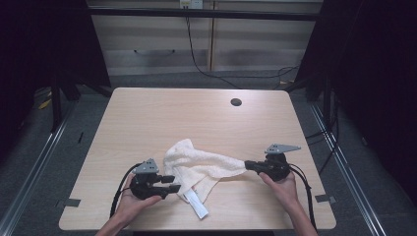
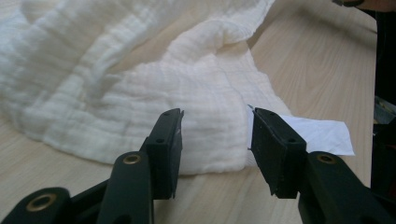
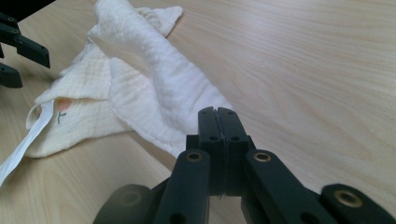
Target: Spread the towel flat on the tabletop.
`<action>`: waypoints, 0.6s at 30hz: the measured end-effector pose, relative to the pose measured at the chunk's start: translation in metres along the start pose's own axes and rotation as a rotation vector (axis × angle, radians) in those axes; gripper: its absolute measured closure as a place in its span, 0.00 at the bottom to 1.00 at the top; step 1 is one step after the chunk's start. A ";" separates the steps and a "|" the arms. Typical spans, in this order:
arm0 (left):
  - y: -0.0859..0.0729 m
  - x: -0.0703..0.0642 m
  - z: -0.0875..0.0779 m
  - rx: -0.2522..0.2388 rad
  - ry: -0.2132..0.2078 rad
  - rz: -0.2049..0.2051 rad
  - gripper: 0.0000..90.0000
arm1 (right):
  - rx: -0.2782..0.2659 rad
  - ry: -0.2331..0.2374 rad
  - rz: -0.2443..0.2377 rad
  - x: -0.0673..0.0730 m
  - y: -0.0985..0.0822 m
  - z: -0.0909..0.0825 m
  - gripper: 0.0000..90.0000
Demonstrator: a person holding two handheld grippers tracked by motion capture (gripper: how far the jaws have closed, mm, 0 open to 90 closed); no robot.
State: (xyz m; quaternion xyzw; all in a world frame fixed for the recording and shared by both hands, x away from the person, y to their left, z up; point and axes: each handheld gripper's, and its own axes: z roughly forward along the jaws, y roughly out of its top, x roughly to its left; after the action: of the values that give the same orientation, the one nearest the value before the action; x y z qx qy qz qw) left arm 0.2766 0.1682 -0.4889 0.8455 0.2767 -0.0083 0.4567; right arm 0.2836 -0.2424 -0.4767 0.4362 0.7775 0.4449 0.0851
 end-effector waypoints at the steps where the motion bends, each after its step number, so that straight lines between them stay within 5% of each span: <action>1: 0.000 -0.001 0.002 0.004 -0.003 0.005 0.58 | 0.000 0.001 -0.002 0.000 0.000 0.000 1.00; 14: -0.005 -0.010 0.023 0.073 0.002 0.069 0.53 | -0.004 0.009 -0.002 0.000 0.000 0.001 1.00; 18: -0.006 -0.015 0.024 0.078 0.047 0.112 0.60 | -0.004 0.011 -0.004 0.001 0.000 0.001 1.00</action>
State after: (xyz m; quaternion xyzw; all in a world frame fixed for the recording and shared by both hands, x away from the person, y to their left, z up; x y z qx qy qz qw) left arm 0.2667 0.1456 -0.5035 0.8768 0.2393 0.0262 0.4163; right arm 0.2836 -0.2410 -0.4776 0.4319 0.7780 0.4487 0.0826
